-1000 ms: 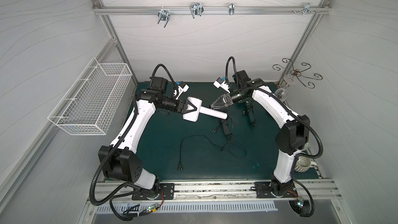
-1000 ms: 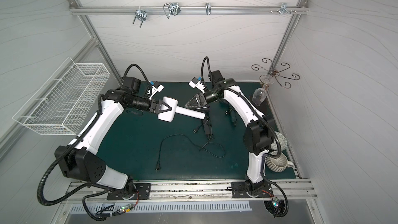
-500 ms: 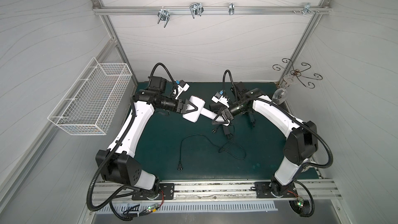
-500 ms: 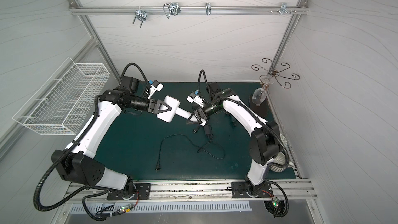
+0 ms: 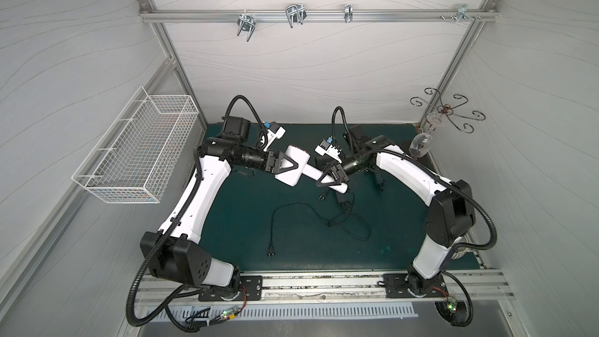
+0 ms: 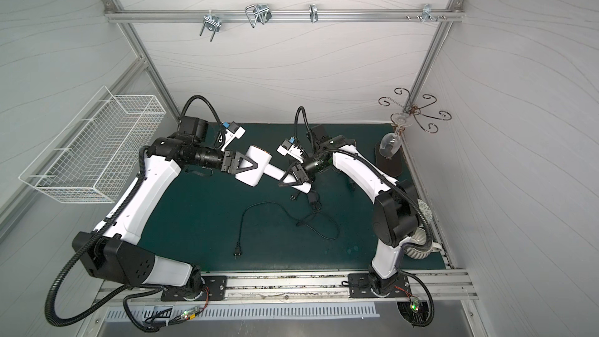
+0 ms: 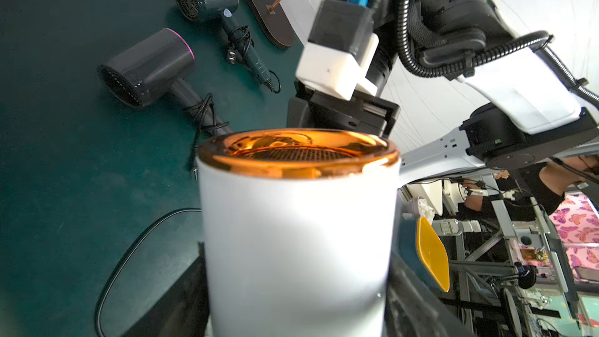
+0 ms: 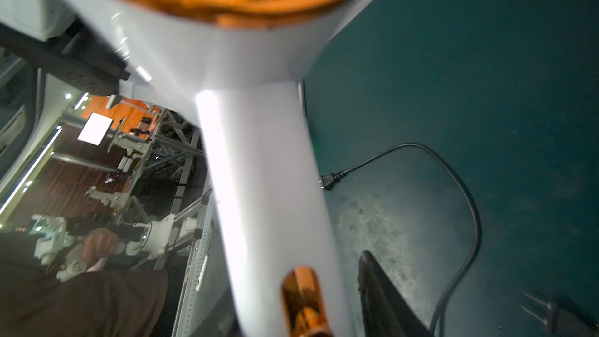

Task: Wrap the cord around the hair dryer
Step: Pick up the hair dryer from the center of the board.

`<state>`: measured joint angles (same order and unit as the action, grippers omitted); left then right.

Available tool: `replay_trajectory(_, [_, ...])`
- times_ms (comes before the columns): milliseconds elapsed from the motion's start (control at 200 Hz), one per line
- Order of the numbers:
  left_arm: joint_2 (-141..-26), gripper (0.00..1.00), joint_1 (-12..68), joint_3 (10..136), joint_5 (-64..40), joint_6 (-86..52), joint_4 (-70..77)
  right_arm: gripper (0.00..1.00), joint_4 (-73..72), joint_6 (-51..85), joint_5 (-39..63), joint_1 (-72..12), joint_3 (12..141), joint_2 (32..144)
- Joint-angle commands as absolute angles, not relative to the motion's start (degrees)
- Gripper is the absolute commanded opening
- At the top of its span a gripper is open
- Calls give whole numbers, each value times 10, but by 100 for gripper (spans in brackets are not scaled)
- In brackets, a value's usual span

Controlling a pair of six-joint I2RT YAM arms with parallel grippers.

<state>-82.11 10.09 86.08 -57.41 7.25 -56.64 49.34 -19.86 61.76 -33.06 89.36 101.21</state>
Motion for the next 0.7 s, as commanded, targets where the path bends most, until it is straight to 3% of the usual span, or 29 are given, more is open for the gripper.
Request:
replay_trajectory(0, [-802,8,106,871,-611,93,-560,32,526,-215,614,-333,913,1026])
replay_trajectory(95, [-805,8,108,872,-617,93,-563,14,559,-241,608,-336,930,1036])
replay_trajectory(210, [-809,16,115,874,-632,100,-578,6,604,-282,596,-342,951,1044])
replay_trajectory(330, [-818,40,139,875,-650,120,-614,1,655,-331,580,-349,971,1050])
replay_trajectory(395, [-823,47,158,874,-651,130,-631,0,654,-338,582,-349,969,1045])
replay_trajectory(695, [-833,66,190,867,-681,122,-623,0,672,-389,561,-376,966,1044])
